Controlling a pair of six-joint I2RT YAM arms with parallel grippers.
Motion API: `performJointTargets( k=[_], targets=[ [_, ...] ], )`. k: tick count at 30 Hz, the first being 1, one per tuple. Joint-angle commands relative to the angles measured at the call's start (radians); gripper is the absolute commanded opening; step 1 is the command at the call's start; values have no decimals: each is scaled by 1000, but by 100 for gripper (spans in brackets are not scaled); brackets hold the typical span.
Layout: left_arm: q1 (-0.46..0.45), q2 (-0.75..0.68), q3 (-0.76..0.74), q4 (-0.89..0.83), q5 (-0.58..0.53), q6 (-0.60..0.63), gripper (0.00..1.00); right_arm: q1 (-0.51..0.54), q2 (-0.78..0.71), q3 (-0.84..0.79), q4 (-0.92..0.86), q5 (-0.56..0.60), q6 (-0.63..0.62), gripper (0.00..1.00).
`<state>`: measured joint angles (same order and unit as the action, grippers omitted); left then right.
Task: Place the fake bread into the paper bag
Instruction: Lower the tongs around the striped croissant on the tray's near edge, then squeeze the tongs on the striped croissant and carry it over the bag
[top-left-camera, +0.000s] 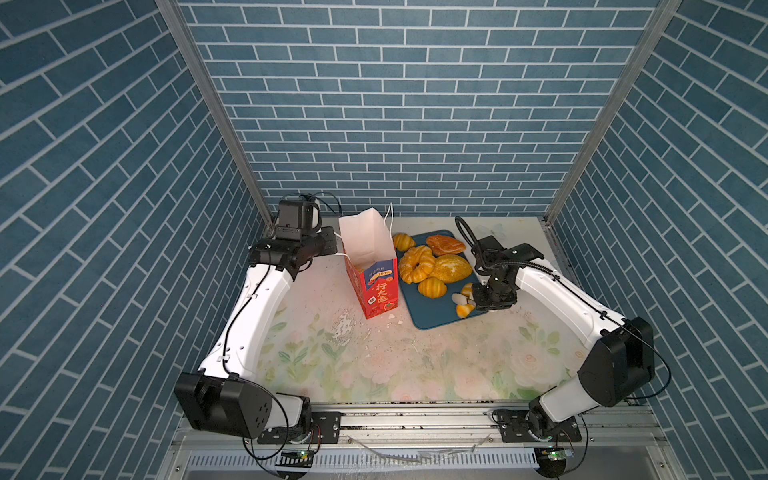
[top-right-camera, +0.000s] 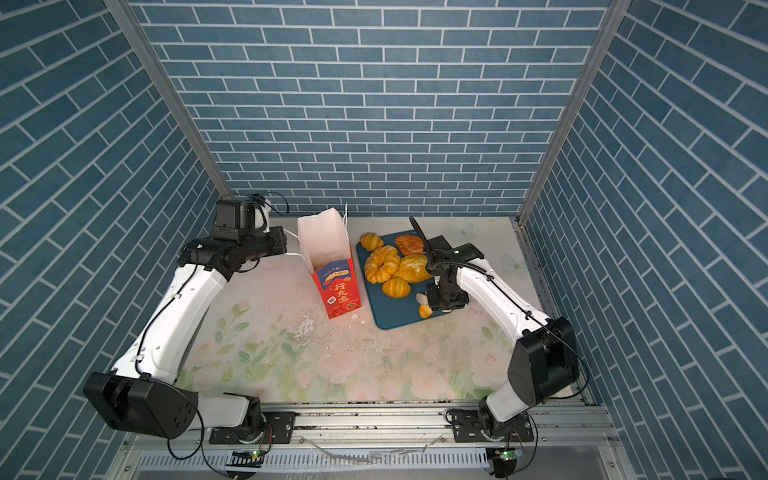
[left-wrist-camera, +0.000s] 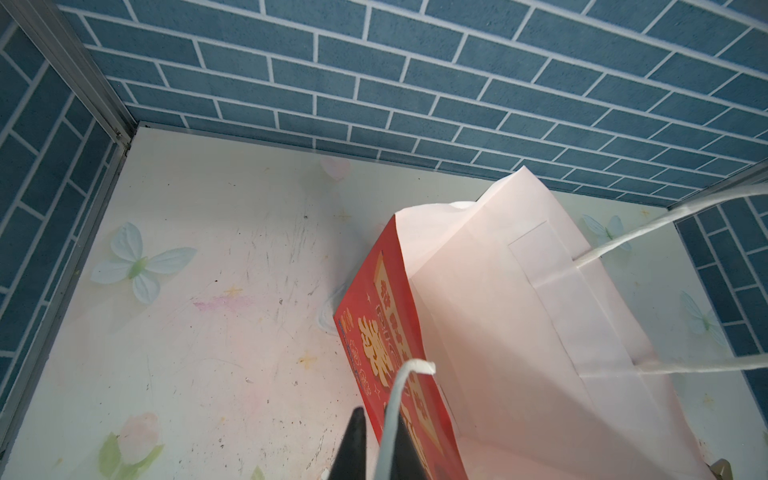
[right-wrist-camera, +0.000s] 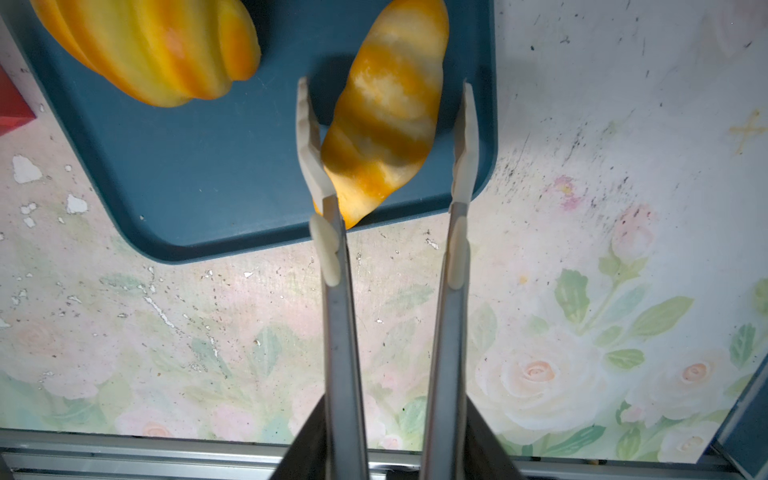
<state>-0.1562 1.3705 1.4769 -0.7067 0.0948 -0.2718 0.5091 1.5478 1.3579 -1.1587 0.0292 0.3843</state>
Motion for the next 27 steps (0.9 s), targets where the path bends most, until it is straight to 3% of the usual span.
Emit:
performJointTargets(
  k=[1, 7, 17, 22, 27],
  targets=[
    [4, -3, 20, -10, 6, 11, 12, -3, -3, -11, 33, -27, -5, 40],
    [4, -13, 16, -9, 6, 11, 12, -3, -17, 13, 3, -4, -23, 34],
    [4, -9, 18, -10, 10, 12, 12, -3, -181, 142, -54, 119, -75, 29],
    [4, -4, 18, -4, 19, 7, 13, -4, -266, 243, 65, 118, -178, 29],
    [5, -1, 20, 3, 28, -6, 13, 16, -233, 378, 244, 12, -289, 28]
  ],
)
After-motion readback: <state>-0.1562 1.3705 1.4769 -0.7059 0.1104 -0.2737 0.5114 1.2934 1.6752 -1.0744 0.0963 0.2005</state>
